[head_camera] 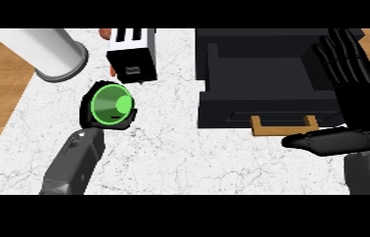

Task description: Pick up the cup, place it into the drawer and close the drawer

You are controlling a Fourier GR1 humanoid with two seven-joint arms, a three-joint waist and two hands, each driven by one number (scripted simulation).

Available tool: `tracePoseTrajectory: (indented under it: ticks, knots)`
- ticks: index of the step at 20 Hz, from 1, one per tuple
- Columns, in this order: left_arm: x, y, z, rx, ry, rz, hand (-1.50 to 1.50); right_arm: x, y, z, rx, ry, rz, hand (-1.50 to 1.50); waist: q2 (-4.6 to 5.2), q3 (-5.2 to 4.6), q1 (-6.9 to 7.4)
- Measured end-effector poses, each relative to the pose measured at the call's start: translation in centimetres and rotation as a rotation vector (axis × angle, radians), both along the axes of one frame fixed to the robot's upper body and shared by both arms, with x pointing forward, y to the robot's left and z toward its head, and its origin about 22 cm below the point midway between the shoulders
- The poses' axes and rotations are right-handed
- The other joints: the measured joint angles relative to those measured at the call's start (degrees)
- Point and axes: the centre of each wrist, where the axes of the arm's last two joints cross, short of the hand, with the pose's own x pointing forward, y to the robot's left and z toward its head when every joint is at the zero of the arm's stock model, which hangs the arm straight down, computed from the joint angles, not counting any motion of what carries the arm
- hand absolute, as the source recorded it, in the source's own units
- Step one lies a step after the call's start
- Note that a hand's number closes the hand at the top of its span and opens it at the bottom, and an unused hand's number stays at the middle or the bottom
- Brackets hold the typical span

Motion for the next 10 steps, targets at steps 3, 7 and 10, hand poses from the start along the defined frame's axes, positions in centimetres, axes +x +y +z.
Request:
tracePoseTrajectory:
  ticks: [3, 7, 10]
  knots:
    - [2.5, -2.6, 3.0, 0.001, -0.064, -0.054, 1.5, -0.2, -0.3, -0.5, -0.004, 0.005, -0.012, -1.5, -0.22, 0.06, 0.41]
    - [5.2, -6.3, 7.6, 0.013, -0.112, -0.145, 1.5, -0.1, -0.7, -1.0, -0.009, 0.009, -0.024, -1.5, -0.38, 0.09, 0.76]
    - [6.6, -9.0, 11.2, 0.031, -0.131, -0.182, 1.5, 0.0, -0.9, -0.7, -0.011, 0.013, -0.033, -1.5, -0.43, 0.09, 0.76]
